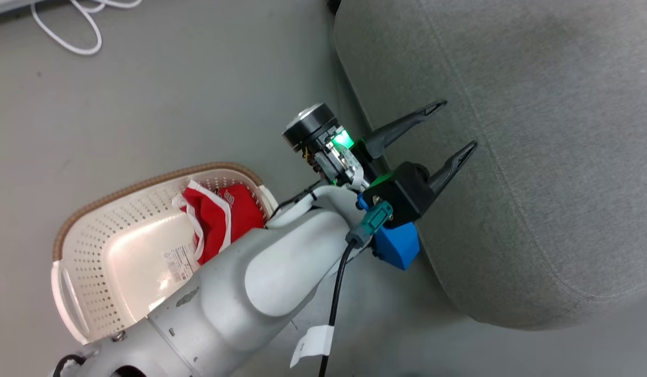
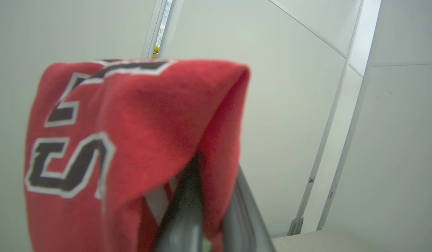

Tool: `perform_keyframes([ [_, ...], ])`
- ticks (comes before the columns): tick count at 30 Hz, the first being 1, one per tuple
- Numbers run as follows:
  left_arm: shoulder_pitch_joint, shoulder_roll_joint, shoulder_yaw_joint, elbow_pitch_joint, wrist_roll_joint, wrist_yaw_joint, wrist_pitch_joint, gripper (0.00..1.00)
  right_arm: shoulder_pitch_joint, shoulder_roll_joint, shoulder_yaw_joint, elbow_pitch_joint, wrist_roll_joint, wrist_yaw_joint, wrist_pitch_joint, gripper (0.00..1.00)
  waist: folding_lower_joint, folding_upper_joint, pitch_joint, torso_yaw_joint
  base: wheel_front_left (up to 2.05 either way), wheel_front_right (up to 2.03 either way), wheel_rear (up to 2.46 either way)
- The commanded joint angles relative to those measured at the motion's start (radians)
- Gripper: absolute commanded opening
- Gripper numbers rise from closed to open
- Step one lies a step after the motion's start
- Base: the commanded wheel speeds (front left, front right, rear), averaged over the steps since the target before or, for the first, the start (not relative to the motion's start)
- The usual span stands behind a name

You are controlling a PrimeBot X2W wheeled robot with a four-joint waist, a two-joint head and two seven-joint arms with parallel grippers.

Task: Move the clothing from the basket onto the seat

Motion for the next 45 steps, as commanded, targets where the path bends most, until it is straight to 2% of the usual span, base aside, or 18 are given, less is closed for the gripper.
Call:
perform_keyframes([
  [1, -0.029, 0.005, 0.002, -0.004, 0.008, 0.0, 0.004, 1.0, -0.033, -0.015, -0.018, 0.006, 0.009, 0.0, -0.003, 0.0, -0.0001, 0.0, 0.102, 0.031, 0.0, 0.0, 0.0],
  [7, -0.116, 0.008, 0.0, -0.016, 0.037, 0.008, 0.017, 1.0, -0.149, -0.104, -0.133, 0.108, 0.02, 0.0, -0.003, 0.0, -0.0001, 0.0, 0.223, 0.066, 0.0, 0.0, 0.0],
  [11, -0.154, 0.014, -0.001, -0.025, 0.051, 0.013, 0.022, 1.0, -0.176, -0.133, -0.166, 0.206, 0.023, 0.0, -0.003, 0.0, -0.0001, 0.0, 0.275, 0.078, 0.0, 0.0, 0.0],
  [20, -0.174, 0.02, -0.01, -0.028, 0.055, 0.021, 0.022, 1.0, -0.118, -0.079, -0.184, 0.362, 0.017, 0.0, -0.004, 0.0, -0.0001, 0.0, 0.312, 0.088, 0.0, 0.0, 0.0],
  [25, -0.179, 0.021, -0.015, -0.027, 0.049, 0.024, 0.023, 1.0, -0.075, -0.034, -0.165, 0.42, 0.012, 0.0, -0.003, 0.0, -0.0001, 0.0, 0.316, 0.091, 0.0, 0.0, 0.0],
  [32, -0.181, 0.025, -0.02, -0.021, 0.044, 0.027, 0.019, 1.0, -0.037, -0.002, -0.153, 0.467, 0.013, 0.0, -0.003, 0.0, -0.0001, 0.0, 0.315, 0.099, 0.0, 0.0, 0.0],
  [33, -0.178, 0.025, -0.021, -0.02, 0.042, 0.029, 0.018, 1.0, -0.032, 0.001, -0.152, 0.472, 0.015, 0.0, -0.003, 0.02, -0.0001, 0.0, 0.31, 0.099, 0.0, 0.0, 0.0],
  [34, -0.173, 0.026, -0.021, -0.018, 0.039, 0.03, 0.015, 1.0, -0.029, 0.001, -0.152, 0.472, 0.015, 0.0, -0.003, 0.65, -0.0001, 0.0, 0.303, 0.098, 0.0, 0.0, 0.0],
  [35, -0.169, 0.025, -0.021, -0.017, 0.036, 0.031, 0.012, 1.0, -0.022, 0.002, -0.149, 0.473, 0.015, 0.0, -0.003, 1.0, -0.0001, 0.0, 0.296, 0.097, 0.0, 0.0, 0.0],
  [45, -0.108, 0.01, -0.013, 0.0, -0.005, 0.042, -0.018, 1.0, 0.177, 0.016, -0.117, 0.406, -0.017, 0.0, -0.003, 1.0, -0.0001, 0.0, 0.137, 0.096, 0.0, 0.0, 0.0],
])
